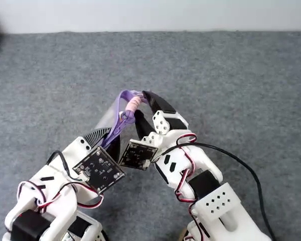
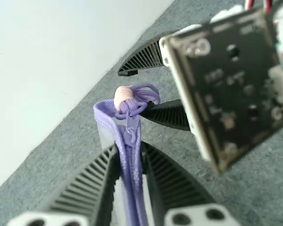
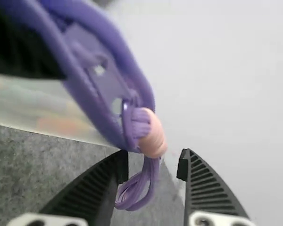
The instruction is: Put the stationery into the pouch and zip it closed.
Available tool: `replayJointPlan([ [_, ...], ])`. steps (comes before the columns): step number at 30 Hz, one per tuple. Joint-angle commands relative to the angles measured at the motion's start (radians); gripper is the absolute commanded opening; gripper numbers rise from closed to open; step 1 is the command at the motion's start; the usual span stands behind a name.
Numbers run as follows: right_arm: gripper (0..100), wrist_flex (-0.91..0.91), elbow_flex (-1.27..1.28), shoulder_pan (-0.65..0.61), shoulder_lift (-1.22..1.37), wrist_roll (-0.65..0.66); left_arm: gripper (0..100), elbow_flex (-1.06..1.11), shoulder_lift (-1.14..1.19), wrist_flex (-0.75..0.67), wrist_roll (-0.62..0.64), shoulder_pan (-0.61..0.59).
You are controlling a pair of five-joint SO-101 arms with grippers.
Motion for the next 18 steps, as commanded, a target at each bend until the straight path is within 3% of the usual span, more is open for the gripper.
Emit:
replayJointPlan([
  [1, 18.7, -0.035, -0.017, -0.044, -0.028, 0.038, 1, 0.002, 0.0, 0.0, -0.023, 0.008],
  [14, 18.1, -0.024, -0.061, -0.117, -0.03, 0.11, 1, -0.004, -0.006, 0.0, -0.026, 0.008],
  [18, 2.9, -0.022, -0.058, -0.113, -0.03, 0.115, 1, -0.004, -0.006, 0.0, -0.026, 0.008],
])
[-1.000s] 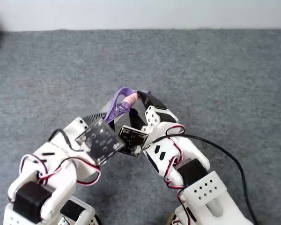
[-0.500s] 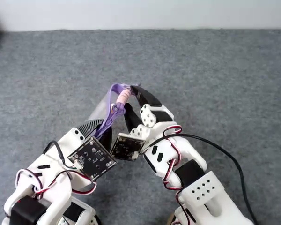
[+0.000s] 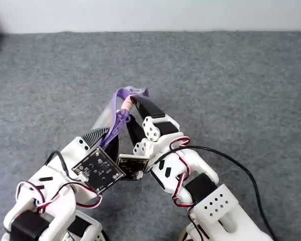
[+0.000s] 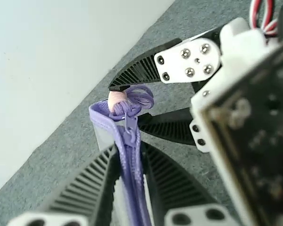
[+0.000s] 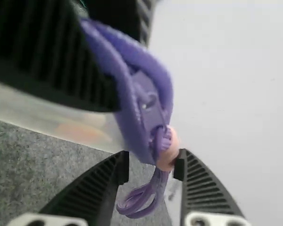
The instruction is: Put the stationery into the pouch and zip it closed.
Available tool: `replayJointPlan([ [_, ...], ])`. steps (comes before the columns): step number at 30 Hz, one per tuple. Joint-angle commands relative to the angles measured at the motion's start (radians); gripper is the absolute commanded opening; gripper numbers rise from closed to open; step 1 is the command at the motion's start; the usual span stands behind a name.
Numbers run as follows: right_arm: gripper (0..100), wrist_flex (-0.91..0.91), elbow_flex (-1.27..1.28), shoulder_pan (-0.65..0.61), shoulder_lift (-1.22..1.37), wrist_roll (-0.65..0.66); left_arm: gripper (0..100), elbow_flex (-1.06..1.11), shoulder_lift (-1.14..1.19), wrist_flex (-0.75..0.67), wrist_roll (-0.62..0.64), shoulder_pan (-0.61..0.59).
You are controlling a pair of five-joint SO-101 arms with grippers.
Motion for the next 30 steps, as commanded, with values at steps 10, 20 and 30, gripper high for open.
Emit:
replayJointPlan([
  [10, 1.2, 0.2, -0.057, 0.045, -0.173, 0.006, 1, -0.005, -0.002, -0.003, -0.014, 0.003],
  [20, 0.9, 0.481, -0.057, 0.084, -0.447, -0.063, 1, 0.001, -0.002, -0.003, -0.012, 0.002],
  [30, 14.4, 0.507, -0.057, 0.143, -0.538, -0.092, 1, -0.001, 0.002, -0.003, -0.014, 0.008],
])
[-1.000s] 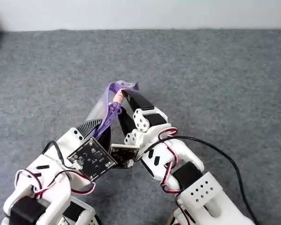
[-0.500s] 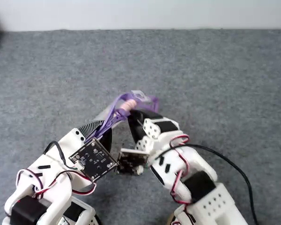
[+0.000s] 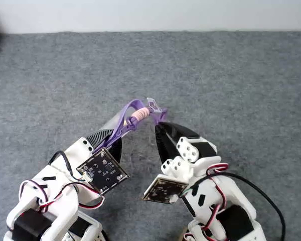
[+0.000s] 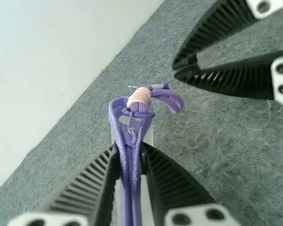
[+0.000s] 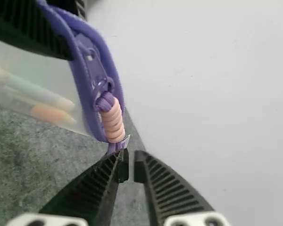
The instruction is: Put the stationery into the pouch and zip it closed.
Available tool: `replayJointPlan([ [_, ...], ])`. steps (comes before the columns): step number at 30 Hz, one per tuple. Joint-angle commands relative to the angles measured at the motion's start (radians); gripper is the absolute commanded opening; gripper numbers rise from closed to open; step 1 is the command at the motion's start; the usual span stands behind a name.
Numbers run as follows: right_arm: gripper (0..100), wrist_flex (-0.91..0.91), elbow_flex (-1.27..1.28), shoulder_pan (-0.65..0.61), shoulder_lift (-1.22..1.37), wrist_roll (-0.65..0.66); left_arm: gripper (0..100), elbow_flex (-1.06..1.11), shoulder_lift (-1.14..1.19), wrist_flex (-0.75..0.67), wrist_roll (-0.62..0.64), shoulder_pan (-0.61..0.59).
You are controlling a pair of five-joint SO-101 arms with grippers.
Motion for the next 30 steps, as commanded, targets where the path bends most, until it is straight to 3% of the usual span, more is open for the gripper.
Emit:
replayJointPlan([
  [1, 18.3, -0.001, -0.046, 0.012, 0.016, -0.012, 1, -0.004, 0.002, -0.005, -0.006, 0.0],
  [4, 23.6, -0.01, -0.035, 0.01, 0.073, -0.014, 1, -0.005, 0.003, -0.005, -0.023, 0.0],
  [14, 23.3, -0.314, -0.054, -0.045, 0.366, -0.006, 1, -0.007, -0.002, -0.002, -0.041, 0.0],
  [19, 23.2, -0.306, -0.046, -0.094, 0.392, 0.032, 1, -0.008, -0.002, 0.0, -0.041, 0.0],
  [30, 23.1, -0.079, -0.043, -0.104, 0.303, 0.032, 1, -0.008, -0.003, -0.003, -0.041, -0.002],
])
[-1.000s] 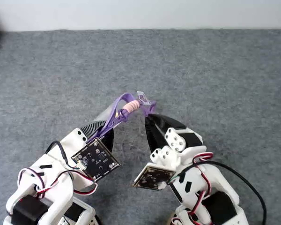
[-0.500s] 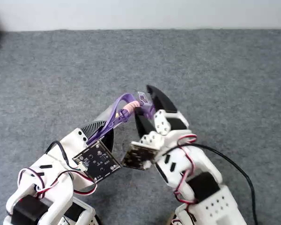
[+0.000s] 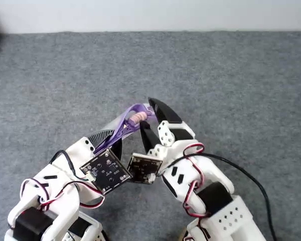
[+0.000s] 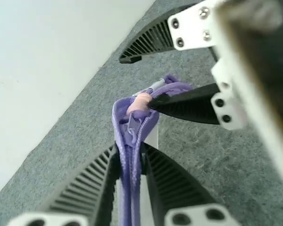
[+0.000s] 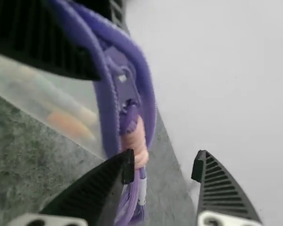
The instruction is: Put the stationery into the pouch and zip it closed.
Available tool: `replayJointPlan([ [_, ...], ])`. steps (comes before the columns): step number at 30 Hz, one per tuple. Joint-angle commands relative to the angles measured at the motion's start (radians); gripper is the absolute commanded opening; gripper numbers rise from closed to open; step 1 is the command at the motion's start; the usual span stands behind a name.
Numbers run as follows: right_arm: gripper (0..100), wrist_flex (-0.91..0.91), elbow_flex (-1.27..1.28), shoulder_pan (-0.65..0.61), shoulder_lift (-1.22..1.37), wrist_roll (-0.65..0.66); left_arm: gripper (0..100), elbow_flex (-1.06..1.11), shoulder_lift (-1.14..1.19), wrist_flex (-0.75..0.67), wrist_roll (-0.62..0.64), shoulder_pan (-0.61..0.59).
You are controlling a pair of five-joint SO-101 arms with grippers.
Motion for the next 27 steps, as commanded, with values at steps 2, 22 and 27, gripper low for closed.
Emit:
replayJointPlan([
  [2, 23.1, 0.166, -0.028, -0.025, -0.087, 0.008, 1, -0.01, -0.011, -0.006, -0.005, -0.002],
  [22, 23.1, -0.194, 0.311, 0.084, -0.191, 0.006, 1, -0.013, -0.011, -0.008, -0.005, -0.005],
  [27, 23.0, -0.225, 0.287, 0.09, -0.147, -0.049, 1, -0.013, -0.011, -0.008, -0.005, -0.006],
])
